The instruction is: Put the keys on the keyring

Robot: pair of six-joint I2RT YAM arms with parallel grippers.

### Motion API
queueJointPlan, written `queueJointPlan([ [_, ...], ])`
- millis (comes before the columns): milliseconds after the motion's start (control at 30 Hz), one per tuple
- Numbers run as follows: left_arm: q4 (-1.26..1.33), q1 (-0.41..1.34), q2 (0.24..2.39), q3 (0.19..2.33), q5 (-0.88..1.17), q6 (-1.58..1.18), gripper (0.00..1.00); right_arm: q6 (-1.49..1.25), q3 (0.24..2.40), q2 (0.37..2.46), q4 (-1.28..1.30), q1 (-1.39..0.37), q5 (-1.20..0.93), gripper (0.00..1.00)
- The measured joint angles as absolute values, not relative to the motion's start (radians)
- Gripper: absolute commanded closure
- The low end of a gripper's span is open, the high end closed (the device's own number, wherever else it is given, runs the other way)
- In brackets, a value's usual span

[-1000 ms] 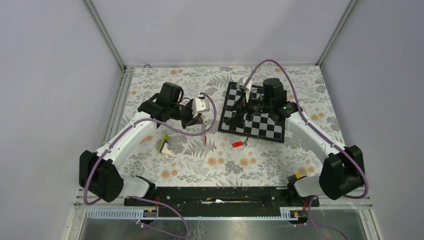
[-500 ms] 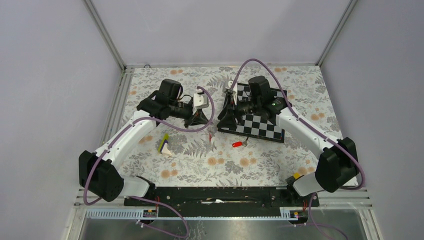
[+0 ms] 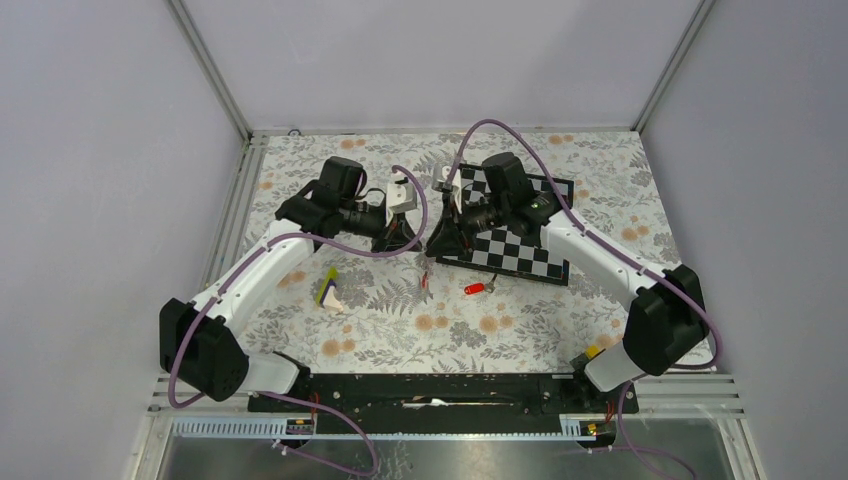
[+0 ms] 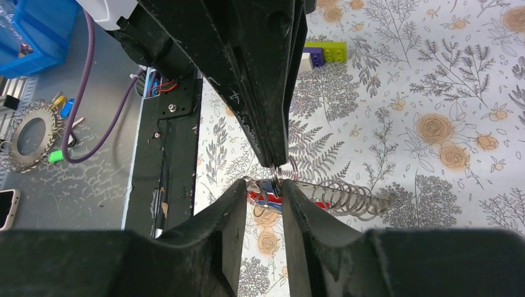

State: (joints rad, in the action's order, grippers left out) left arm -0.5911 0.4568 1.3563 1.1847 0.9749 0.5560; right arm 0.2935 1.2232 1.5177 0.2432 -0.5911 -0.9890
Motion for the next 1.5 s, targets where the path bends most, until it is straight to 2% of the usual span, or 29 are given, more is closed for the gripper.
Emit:
queueJointPlan([
  [300, -0.592, 0.457, 1.357, 1.182, 0.986, 0.547, 1.0, 0.318, 1.244, 1.541, 0.276, -0.61, -0.986, 0.8],
  [367, -0.591, 0.457, 1.357, 1.18, 0.989, 0.547, 1.0, 0.319, 1.245, 1.541, 0.28, -0.61, -0.985, 0.86],
  [433, -0.59, 0.457, 1.357, 1.175, 0.992, 0.547, 1.0, 0.319, 1.245, 1.541, 0.28, -0.61, -0.984, 0.98],
  [467, -0.588, 0.457, 1.357, 1.171, 0.994, 0.547, 1.0, 0.32, 1.245, 1.541, 0.28, -0.61, -0.979, 1.0],
  [667, -0.587, 0.457, 1.357, 1.167, 0.994, 0.552, 1.0, 0.322, 1.245, 1.541, 0.28, -0.612, -0.953, 1.0],
  [800, -0.595, 0.457, 1.357, 1.165, 0.984, 0.584, 0.84, 0.339, 1.245, 1.54, 0.284, -0.619, -0.929, 1.0],
  [1067, -0.677, 0.456, 1.357, 1.165, 0.947, 0.708, 0.6, 0.39, 1.254, 1.523, 0.356, -0.62, -0.905, 1.0],
  [1500, -0.702, 0.456, 1.401, 1.179, 0.986, 0.797, 0.59, 0.441, 1.258, 1.5, 0.385, -0.62, -0.936, 1.0],
])
